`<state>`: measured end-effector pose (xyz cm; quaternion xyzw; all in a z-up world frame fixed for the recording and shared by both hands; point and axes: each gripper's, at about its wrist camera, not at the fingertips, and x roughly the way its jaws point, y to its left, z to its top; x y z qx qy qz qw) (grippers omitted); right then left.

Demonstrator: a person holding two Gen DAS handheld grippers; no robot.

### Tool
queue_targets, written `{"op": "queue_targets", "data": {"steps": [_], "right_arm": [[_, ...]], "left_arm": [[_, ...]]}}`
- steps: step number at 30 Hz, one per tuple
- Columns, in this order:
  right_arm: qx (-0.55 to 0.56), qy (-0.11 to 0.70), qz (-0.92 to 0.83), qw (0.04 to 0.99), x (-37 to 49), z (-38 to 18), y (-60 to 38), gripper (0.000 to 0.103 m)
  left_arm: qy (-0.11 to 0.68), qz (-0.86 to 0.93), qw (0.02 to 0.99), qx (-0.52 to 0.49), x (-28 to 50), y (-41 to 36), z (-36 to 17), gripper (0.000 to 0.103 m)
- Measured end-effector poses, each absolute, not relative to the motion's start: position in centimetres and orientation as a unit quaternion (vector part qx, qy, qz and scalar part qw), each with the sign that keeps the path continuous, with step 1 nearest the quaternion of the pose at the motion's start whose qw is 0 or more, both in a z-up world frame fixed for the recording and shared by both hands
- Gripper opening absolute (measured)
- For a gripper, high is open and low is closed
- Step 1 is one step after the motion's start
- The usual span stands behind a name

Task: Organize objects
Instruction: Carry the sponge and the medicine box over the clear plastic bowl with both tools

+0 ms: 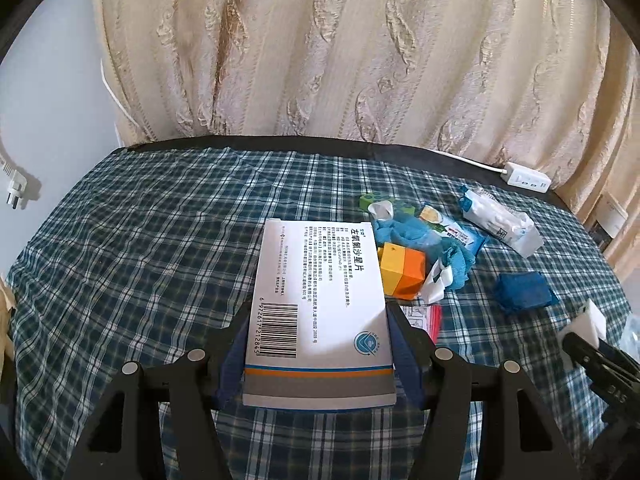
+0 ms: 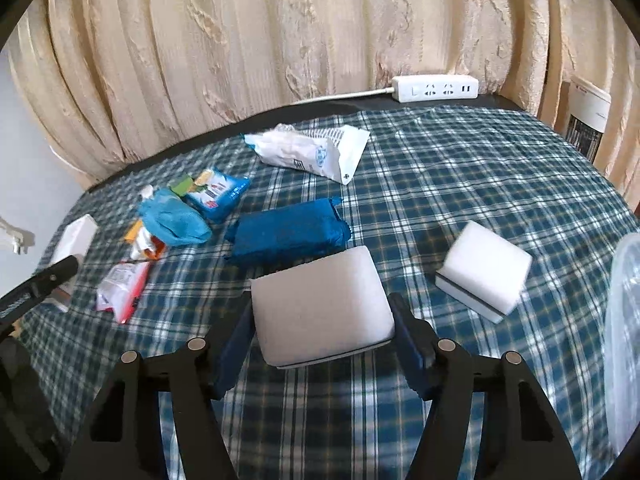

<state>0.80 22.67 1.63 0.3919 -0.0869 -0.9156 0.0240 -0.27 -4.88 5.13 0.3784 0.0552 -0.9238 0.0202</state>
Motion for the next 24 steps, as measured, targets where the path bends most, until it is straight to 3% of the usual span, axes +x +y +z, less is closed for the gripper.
{"op": "queue_targets", "data": {"steps": [24], "right_arm": [[0.33,-0.134,-0.931,-0.076,10.4,5.4,32.2,0.066]], "left_arm": [[0.017,-0.93,-0.029,0.365,2.2,0.8,7.1,0.066]]}}
